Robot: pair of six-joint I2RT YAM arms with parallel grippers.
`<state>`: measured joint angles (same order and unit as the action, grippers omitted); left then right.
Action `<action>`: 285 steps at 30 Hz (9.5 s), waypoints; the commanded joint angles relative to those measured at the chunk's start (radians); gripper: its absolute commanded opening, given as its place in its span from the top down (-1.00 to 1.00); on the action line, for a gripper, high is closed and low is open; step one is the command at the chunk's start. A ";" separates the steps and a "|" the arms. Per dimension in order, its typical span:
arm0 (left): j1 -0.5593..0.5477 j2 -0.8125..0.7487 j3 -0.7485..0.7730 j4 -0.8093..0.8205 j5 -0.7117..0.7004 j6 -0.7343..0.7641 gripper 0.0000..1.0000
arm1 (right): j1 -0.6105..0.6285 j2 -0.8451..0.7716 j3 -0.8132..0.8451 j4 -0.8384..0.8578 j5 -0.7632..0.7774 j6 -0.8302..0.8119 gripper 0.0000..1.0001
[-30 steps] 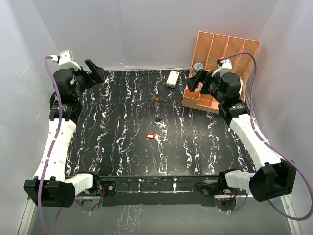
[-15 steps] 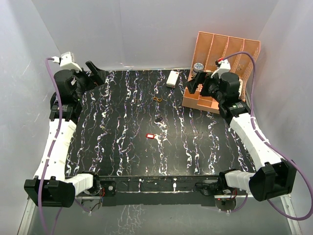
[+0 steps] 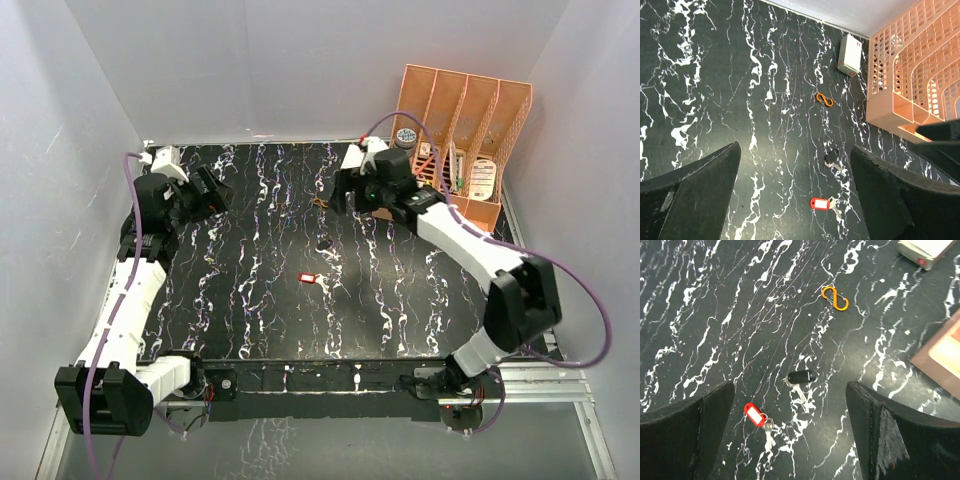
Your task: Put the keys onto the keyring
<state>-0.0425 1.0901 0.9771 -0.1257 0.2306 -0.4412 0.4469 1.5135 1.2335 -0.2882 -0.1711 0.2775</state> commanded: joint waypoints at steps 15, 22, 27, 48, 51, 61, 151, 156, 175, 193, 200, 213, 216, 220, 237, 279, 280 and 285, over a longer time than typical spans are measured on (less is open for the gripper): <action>-0.009 -0.037 -0.050 0.044 0.077 -0.029 -0.79 | 0.044 0.591 0.535 -0.043 0.118 -0.323 -0.75; -0.010 -0.021 -0.052 0.042 0.070 -0.019 -0.79 | 0.040 0.664 0.572 0.022 0.061 -0.507 -0.73; -0.010 -0.011 -0.062 0.044 0.060 -0.013 -0.80 | 0.030 0.731 0.629 0.009 -0.015 -0.545 -0.67; -0.011 0.038 -0.058 0.040 0.035 0.008 -0.81 | -0.011 0.865 0.759 -0.089 -0.157 -0.605 -0.24; -0.011 0.039 -0.060 0.041 0.032 0.009 -0.81 | -0.012 0.870 0.763 -0.101 -0.164 -0.611 -0.20; -0.010 0.039 -0.068 0.040 0.026 0.009 -0.81 | -0.011 0.896 0.786 -0.126 -0.175 -0.633 -0.10; -0.010 0.003 -0.049 0.018 0.021 0.008 -0.83 | 0.009 0.732 0.752 0.019 -0.230 -0.067 1.00; -0.010 -0.009 -0.042 0.023 0.041 -0.004 -0.82 | 0.007 0.673 0.710 0.024 -0.184 0.095 1.00; -0.011 0.006 -0.038 0.076 0.110 -0.045 -0.79 | -0.010 0.291 0.147 0.305 -0.099 0.739 1.00; -0.043 0.022 -0.063 0.193 0.247 -0.068 -0.76 | -0.021 0.105 -0.118 0.556 -0.088 0.932 1.00; -0.101 0.046 -0.073 0.218 0.252 -0.070 -0.75 | -0.041 0.045 -0.200 0.622 -0.094 0.964 1.00; -0.240 0.108 -0.034 0.211 0.193 -0.033 -0.76 | -0.048 -0.073 -0.277 0.621 0.089 0.853 1.00; -0.262 0.128 -0.020 0.205 0.180 -0.028 -0.76 | -0.048 -0.095 -0.272 0.599 0.115 0.812 1.00; -0.295 0.152 -0.011 0.207 0.163 -0.028 -0.76 | -0.048 -0.114 -0.268 0.588 0.125 0.782 1.00; -0.392 0.221 -0.016 0.140 0.003 -0.004 -0.68 | -0.048 -0.135 -0.273 0.588 0.101 0.740 1.00; -0.485 0.176 -0.202 0.240 -0.138 0.003 -0.22 | -0.047 0.108 -0.358 0.849 -0.277 0.682 1.00; -0.485 0.170 -0.203 0.233 -0.139 0.004 -0.22 | -0.048 0.121 -0.360 0.873 -0.291 0.678 1.00; -0.485 0.164 -0.198 0.211 -0.152 0.014 -0.22 | -0.047 0.202 -0.340 0.934 -0.366 0.667 1.00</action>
<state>-0.5213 1.2858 0.7815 0.1104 0.1009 -0.4381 0.4034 1.6863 0.8677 0.4854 -0.4438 0.9676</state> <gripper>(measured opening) 0.610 0.031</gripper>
